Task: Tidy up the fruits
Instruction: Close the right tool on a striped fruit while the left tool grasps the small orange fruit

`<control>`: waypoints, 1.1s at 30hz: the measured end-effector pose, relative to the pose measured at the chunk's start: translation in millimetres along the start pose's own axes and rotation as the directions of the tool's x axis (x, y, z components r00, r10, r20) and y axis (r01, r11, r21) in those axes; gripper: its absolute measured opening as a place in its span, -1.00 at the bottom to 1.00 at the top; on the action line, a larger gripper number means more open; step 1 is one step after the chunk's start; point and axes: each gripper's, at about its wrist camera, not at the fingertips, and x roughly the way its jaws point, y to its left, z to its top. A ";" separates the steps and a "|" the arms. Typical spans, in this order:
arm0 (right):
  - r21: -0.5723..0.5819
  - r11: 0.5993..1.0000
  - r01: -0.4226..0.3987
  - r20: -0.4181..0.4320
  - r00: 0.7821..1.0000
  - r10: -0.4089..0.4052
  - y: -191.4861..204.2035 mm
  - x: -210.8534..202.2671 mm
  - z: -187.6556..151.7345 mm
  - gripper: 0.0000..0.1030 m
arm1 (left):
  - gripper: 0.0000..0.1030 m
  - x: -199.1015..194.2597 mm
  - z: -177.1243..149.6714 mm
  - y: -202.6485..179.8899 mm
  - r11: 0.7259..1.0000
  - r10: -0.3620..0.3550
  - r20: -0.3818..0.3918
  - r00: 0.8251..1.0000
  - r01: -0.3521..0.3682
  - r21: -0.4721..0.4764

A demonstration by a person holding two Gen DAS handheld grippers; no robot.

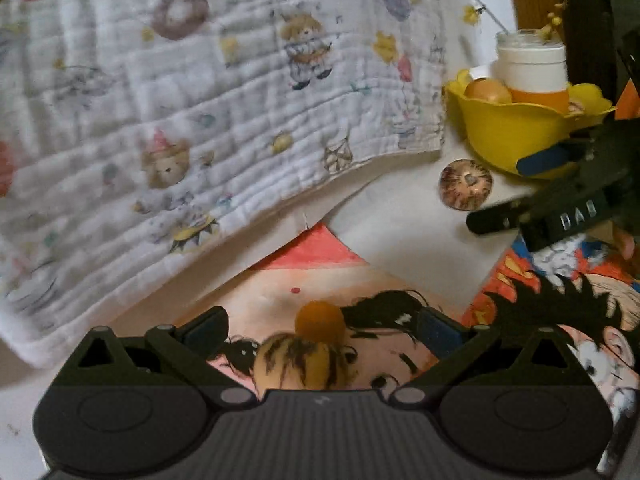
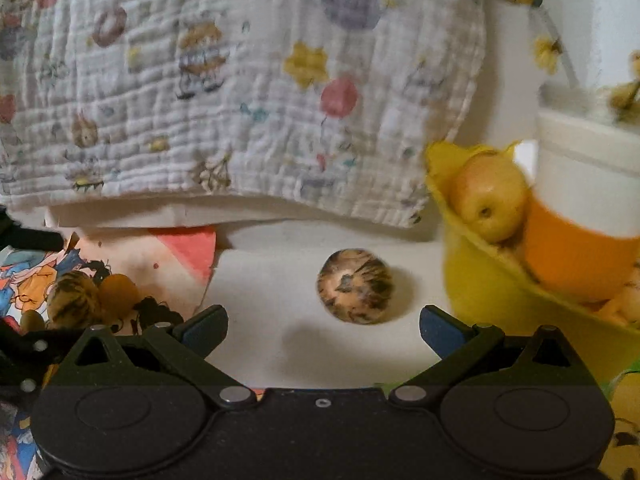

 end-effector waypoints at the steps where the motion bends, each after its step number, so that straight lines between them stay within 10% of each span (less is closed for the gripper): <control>1: -0.015 1.000 0.000 -0.003 1.000 0.000 2.3 3.7 -0.9 0.98 | 0.99 3.7 1.5 1.8 1.000 -0.004 -0.003 1.000 0.004 -0.003; 25: 0.035 0.999 -0.034 0.011 0.999 0.034 13.6 55.5 7.8 0.97 | 0.07 37.5 -13.9 31.1 0.987 -0.091 -0.077 0.993 0.080 -0.137; 33: 0.097 0.995 -0.014 -0.016 1.000 0.015 6.1 65.8 12.1 0.68 | -0.03 35.6 -20.7 38.6 0.980 -0.111 -0.051 0.992 0.101 -0.170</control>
